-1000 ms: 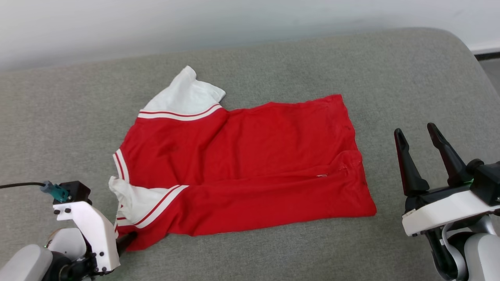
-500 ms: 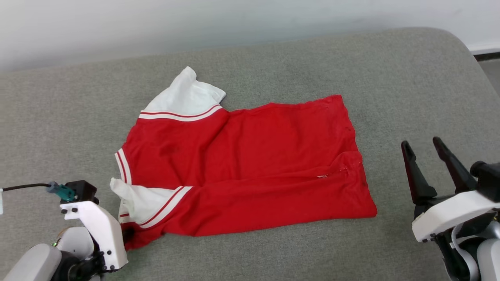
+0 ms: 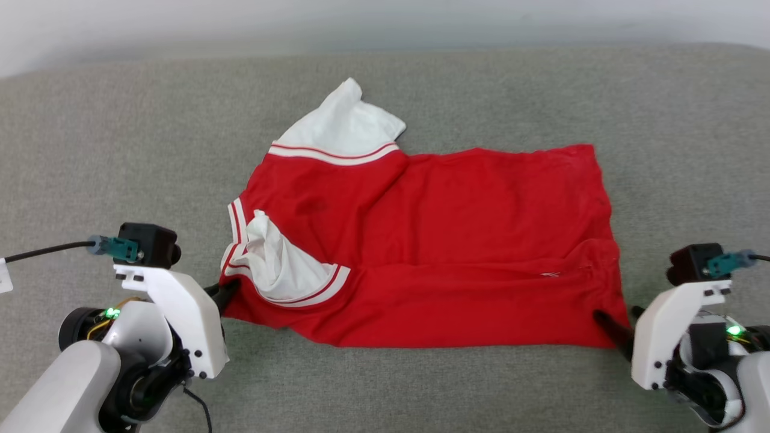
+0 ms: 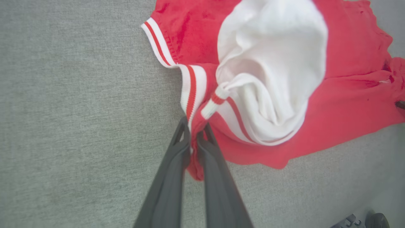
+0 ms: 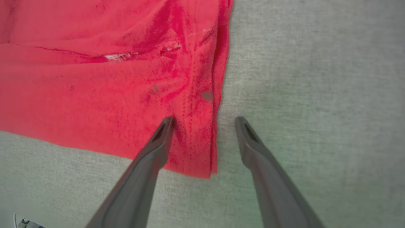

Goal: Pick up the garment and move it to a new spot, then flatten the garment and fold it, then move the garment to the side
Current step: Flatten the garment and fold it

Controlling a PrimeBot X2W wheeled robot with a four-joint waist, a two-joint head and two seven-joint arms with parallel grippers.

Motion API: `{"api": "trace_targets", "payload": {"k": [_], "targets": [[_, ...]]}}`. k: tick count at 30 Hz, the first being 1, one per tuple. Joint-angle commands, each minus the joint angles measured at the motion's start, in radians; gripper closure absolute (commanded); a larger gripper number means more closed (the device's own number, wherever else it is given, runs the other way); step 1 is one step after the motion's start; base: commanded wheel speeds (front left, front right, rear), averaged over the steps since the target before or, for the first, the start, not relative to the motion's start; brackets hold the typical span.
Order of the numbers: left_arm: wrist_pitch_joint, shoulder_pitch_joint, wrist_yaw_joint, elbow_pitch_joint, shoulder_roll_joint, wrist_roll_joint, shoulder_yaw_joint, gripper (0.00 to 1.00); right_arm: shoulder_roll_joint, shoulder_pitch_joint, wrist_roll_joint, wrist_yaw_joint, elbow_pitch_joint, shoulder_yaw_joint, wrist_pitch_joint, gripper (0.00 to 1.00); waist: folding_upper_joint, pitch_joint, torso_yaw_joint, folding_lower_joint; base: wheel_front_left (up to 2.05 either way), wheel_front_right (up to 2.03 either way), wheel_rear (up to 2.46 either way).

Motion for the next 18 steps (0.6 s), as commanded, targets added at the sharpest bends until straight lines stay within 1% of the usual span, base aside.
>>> {"api": "trace_targets", "payload": {"k": [1,4,5,6,7,9,12,18], "targets": [[-0.007,-0.024,-0.002,-0.008,-0.009,0.010,-0.005,1.00,0.011,-0.026,0.010,0.000,0.026,0.014,0.017,0.00,0.0000,0.038,0.023,0.0000,0.00,0.00,0.00],[-0.015,-0.034,-0.004,-0.005,-0.016,0.015,-0.006,1.00,0.024,-0.044,0.021,0.000,0.089,0.051,0.055,0.00,0.0000,0.053,0.030,0.0000,0.00,0.00,0.00],[-0.020,-0.034,-0.003,-0.002,-0.017,0.016,-0.005,1.00,0.028,-0.047,0.026,0.000,0.108,0.063,0.065,0.13,0.0000,0.055,0.031,0.0000,0.00,0.00,0.00],[-0.025,-0.033,-0.003,0.001,-0.020,0.016,-0.004,1.00,0.029,-0.051,0.037,0.000,0.127,0.071,0.073,0.76,0.0000,0.056,0.032,0.0000,0.00,0.00,0.00],[-0.028,-0.028,-0.003,0.003,-0.023,0.014,-0.004,1.00,0.030,-0.055,0.044,0.000,0.144,0.080,0.080,1.00,0.0000,0.054,0.032,0.0000,0.00,0.00,0.00],[-0.033,-0.015,-0.005,0.011,-0.029,0.004,-0.004,1.00,0.028,-0.062,0.058,0.000,0.157,0.094,0.082,1.00,0.0000,0.045,0.031,0.0000,0.00,0.00,0.00],[-0.058,0.003,0.001,0.018,-0.037,0.000,0.005,1.00,0.002,-0.080,0.065,0.000,0.152,0.097,0.063,1.00,0.0000,0.019,0.028,0.0000,0.00,0.00,0.00],[-0.111,0.068,0.023,0.017,-0.054,-0.010,0.020,1.00,-0.029,-0.074,0.075,0.000,0.083,0.110,0.029,1.00,0.0000,-0.057,0.021,0.0000,0.00,0.00,0.00]]}}
